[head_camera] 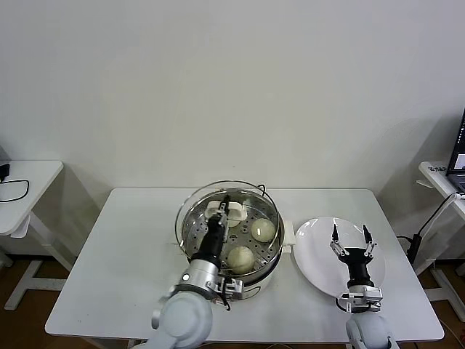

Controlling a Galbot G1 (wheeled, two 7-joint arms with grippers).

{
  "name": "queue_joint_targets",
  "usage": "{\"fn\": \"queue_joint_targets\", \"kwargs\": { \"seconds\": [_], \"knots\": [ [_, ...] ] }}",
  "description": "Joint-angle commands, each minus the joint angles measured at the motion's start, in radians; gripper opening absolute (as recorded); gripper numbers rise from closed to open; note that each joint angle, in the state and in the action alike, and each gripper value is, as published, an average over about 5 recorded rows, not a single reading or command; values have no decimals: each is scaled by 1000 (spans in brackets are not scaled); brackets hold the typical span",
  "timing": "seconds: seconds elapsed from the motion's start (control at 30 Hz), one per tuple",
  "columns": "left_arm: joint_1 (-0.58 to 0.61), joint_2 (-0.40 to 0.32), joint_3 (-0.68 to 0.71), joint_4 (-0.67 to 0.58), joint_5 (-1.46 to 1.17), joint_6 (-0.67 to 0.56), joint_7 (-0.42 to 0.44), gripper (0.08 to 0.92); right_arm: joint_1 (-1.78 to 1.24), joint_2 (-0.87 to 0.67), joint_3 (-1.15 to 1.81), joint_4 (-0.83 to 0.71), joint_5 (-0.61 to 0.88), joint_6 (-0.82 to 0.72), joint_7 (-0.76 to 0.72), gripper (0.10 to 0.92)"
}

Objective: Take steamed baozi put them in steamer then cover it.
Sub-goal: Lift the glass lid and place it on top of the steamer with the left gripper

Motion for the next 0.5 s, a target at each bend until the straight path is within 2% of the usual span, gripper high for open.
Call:
{"fn": "queue_joint_targets", "kwargs": {
  "seconds": [0.03, 0.5],
  "knots": [
    [-31, -28, 69, 95, 71, 17, 18, 186, 2, 1, 2, -5, 0, 2, 0, 823],
    [-31, -40, 62, 115, 67, 3, -12, 186, 8, 0, 1, -16, 0, 6, -3, 823]
  ]
}}
